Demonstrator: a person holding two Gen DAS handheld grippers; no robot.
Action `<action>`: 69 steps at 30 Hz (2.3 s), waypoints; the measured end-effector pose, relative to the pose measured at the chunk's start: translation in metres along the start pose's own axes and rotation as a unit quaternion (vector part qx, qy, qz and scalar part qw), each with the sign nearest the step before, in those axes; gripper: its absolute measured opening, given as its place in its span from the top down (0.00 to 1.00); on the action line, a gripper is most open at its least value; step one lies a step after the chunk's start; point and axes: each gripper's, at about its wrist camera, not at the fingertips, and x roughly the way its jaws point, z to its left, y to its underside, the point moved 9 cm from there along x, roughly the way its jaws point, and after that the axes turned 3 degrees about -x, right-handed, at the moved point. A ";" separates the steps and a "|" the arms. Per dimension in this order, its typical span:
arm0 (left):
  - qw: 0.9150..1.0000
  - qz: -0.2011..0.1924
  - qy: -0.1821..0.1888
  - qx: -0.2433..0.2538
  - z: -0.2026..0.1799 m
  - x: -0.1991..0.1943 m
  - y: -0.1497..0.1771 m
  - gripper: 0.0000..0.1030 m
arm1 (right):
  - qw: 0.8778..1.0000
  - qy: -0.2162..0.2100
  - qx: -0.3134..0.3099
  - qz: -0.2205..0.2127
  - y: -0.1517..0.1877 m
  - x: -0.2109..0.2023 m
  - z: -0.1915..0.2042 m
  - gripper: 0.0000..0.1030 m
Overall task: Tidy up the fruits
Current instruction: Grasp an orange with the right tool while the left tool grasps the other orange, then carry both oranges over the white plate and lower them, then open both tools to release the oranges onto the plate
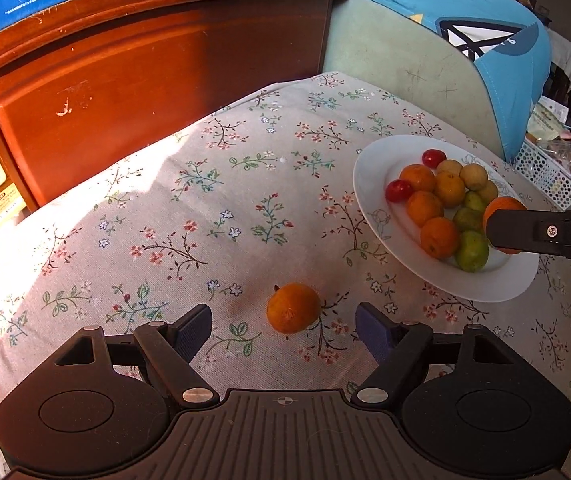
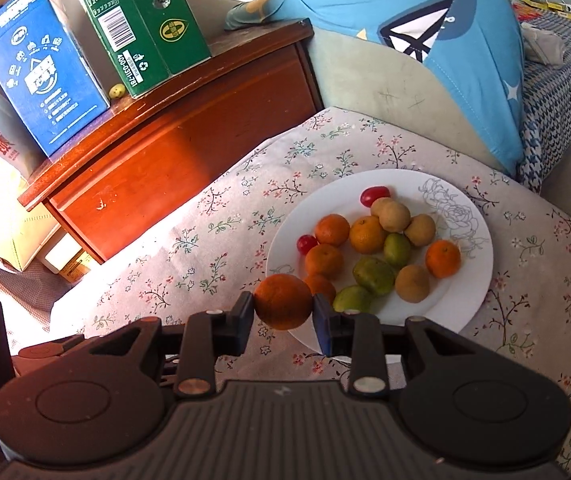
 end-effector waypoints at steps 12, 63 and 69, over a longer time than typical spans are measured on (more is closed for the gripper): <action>1.000 -0.005 0.013 -0.008 -0.005 0.008 0.000 0.73 | 1.000 0.000 0.025 -0.007 -0.005 -0.007 -0.013 0.69; 0.981 -0.067 0.150 0.107 -0.160 -0.006 -0.029 0.73 | 0.995 0.028 0.078 -0.055 -0.063 0.004 -0.123 0.69; 0.980 -0.063 0.148 0.118 -0.168 0.004 -0.025 0.73 | 0.994 0.024 0.095 -0.043 -0.065 0.022 -0.133 0.69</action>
